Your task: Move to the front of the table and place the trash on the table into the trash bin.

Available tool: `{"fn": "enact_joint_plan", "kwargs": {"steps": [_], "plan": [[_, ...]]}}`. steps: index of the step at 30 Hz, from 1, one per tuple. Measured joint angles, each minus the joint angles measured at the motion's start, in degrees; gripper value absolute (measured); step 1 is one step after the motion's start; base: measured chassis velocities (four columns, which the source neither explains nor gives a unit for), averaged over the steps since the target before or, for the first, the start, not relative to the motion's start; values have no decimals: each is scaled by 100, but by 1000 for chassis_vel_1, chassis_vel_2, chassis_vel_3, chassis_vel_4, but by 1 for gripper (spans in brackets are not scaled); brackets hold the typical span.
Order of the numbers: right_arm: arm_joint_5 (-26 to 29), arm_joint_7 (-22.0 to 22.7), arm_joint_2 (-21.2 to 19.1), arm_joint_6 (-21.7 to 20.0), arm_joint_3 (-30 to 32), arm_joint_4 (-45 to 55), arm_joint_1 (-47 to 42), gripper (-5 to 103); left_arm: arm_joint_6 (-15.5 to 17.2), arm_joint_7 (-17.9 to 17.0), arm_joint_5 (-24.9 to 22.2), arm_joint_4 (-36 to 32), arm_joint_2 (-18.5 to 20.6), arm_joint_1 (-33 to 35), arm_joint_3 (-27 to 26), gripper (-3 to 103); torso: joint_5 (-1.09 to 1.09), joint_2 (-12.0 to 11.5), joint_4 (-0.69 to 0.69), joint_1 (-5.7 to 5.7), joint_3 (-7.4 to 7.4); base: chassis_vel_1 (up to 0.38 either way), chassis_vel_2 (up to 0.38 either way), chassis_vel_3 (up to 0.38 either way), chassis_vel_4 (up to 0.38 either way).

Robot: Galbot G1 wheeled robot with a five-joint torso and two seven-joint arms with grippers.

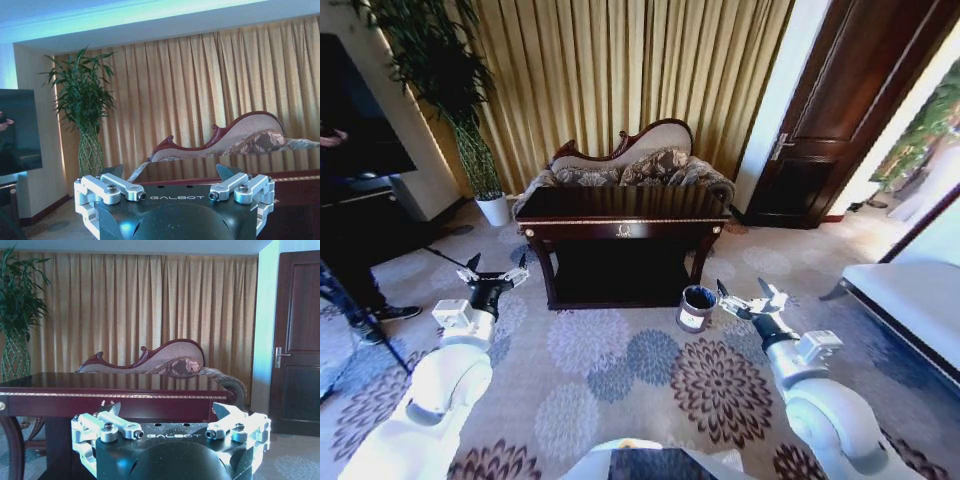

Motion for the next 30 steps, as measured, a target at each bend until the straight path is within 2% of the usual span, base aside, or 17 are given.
{"fn": "enact_joint_plan", "kwargs": {"steps": [9,30], "plan": [[-42,-7,-2,147,-60,-87,15,100,-15,-4,13,13,-20,8,7,100,-1,4,1,-4,-2,220,-216,-217,236],[-349,-17,103,288,-141,-123,-73,100,-149,-5,13,87,-1,-20,11,100,-1,1,0,-2,-1,-7,10,11,-9]]}}
